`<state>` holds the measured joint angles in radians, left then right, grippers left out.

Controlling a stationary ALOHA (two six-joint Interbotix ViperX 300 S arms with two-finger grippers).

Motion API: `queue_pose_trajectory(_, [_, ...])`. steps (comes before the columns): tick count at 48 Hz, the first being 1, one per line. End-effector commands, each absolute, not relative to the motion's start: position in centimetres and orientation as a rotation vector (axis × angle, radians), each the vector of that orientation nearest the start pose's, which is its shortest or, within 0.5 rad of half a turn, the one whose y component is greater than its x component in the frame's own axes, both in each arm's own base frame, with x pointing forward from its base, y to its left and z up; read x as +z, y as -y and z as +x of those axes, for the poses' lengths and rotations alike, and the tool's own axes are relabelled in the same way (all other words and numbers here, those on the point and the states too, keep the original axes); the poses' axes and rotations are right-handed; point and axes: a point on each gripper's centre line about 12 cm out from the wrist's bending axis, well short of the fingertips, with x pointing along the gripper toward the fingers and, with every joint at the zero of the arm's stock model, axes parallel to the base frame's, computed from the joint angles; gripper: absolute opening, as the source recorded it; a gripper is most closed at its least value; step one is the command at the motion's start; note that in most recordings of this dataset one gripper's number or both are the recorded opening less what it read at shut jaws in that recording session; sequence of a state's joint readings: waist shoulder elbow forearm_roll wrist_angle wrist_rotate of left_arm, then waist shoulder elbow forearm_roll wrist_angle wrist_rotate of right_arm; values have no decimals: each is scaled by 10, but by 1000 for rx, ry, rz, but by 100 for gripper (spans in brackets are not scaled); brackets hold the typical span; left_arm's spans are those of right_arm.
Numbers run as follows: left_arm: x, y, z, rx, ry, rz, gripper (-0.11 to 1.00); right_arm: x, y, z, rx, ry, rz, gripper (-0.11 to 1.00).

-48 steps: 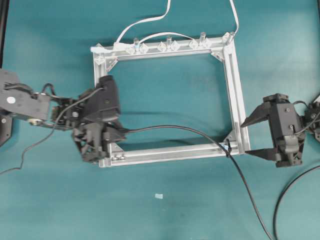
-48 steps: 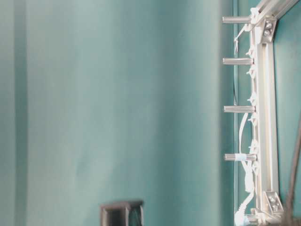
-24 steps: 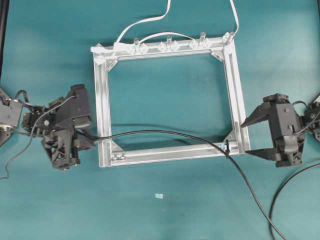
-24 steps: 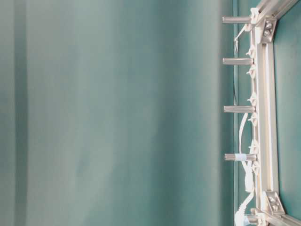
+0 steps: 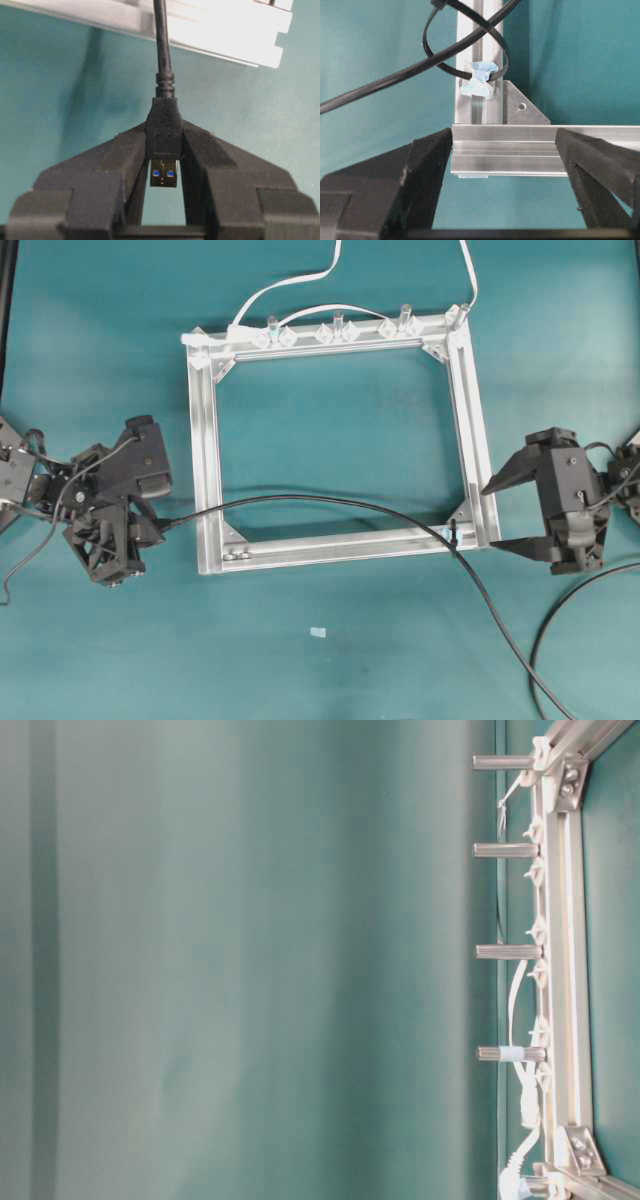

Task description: Insert the wire through the string loop located on the right side.

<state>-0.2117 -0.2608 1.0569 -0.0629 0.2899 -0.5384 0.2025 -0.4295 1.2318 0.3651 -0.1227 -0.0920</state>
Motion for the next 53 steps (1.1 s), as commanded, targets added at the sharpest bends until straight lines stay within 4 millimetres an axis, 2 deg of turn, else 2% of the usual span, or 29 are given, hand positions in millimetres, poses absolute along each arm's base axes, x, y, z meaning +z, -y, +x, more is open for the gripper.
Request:
queue_pose_trajectory(1, [123, 52, 244, 128, -1067, -457, 18, 139, -41, 229, 60, -672, 176, 93])
queue_pose_trajectory(5, [126, 51, 243, 124, -1057, -456, 19, 139, -41, 229, 60, -671, 176, 93])
queue_pose_trajectory(7, [128, 51, 243, 118, -1048, -453, 24, 140, -41, 230, 60, -669, 177, 93])
queue_pose_trajectory(13, [130, 50, 238, 117, -1041, -456, 61, 140, -41, 230, 60, -668, 176, 93])
queue_pose_trajectory(16, [130, 50, 236, 115, -1038, -455, 75, 141, -41, 230, 60, -665, 176, 93])
queue_pose_trajectory(17, [130, 50, 235, 115, -1036, -455, 75, 141, -41, 230, 60, -663, 176, 93])
queue_pose_trajectory(21, [131, 49, 233, 113, -1032, -455, 61, 142, -41, 231, 58, -654, 176, 93])
queue_pose_trajectory(32, [134, 47, 226, 89, -1012, -418, 66, 146, -40, 233, 53, -624, 179, 93])
queue_pose_trajectory(42, [148, 46, 223, 28, -937, -346, 66, 156, -40, 235, 54, -564, 181, 93])
queue_pose_trajectory(53, [161, 30, 223, 6, -823, -260, 66, 170, -29, 238, 13, -446, 188, 93])
